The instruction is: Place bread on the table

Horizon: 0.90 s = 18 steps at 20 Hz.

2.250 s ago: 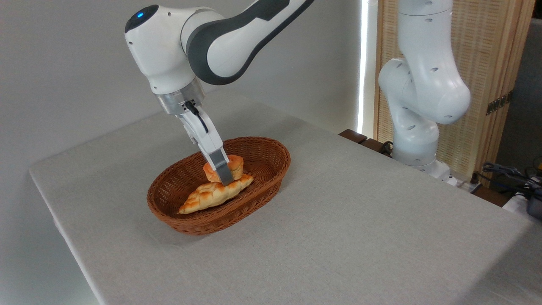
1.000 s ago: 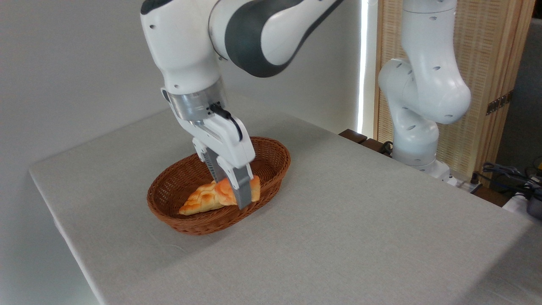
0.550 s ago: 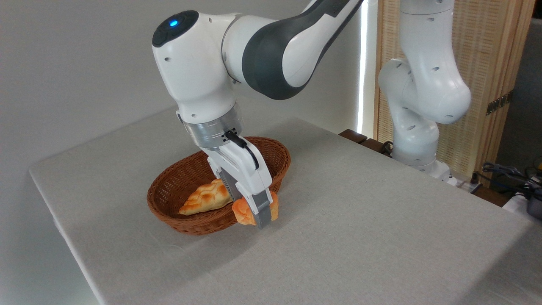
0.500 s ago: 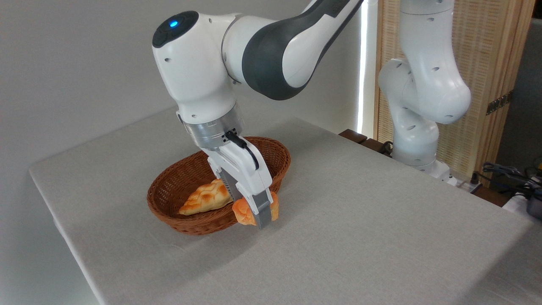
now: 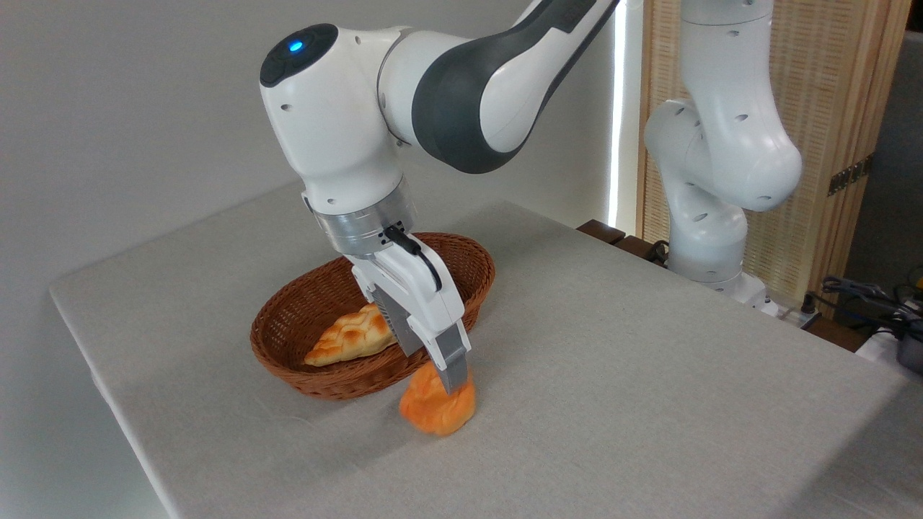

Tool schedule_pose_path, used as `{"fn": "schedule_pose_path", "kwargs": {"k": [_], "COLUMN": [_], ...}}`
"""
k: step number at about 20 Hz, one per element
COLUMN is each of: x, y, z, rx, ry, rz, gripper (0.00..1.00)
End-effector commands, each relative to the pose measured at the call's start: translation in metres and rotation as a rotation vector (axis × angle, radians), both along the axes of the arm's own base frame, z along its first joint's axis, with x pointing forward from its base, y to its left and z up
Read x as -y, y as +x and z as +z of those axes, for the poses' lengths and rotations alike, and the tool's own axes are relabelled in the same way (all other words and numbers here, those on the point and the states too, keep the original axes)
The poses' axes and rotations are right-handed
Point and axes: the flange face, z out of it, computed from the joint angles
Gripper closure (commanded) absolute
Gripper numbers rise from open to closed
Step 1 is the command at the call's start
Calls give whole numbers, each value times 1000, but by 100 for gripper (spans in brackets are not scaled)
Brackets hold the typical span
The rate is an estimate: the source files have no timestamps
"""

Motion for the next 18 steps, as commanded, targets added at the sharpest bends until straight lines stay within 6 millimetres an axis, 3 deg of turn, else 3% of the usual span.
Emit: {"fn": "schedule_pose_path", "kwargs": {"k": [1, 4, 7, 9, 11, 14, 18], "x": [-1, 2, 14, 35, 48, 51, 47], "y": [-2, -2, -7, -14, -25, -32, -28], "z": [1, 11, 52, 87, 107, 122, 122], "rx": [-6, 11, 90, 156, 178, 173, 174], "ry": [7, 3, -15, -26, -33, -15, -3], "rz": [-18, -19, -48, -82, -91, -69, 73], "gripper": [0, 0, 0, 0, 0, 0, 0]}}
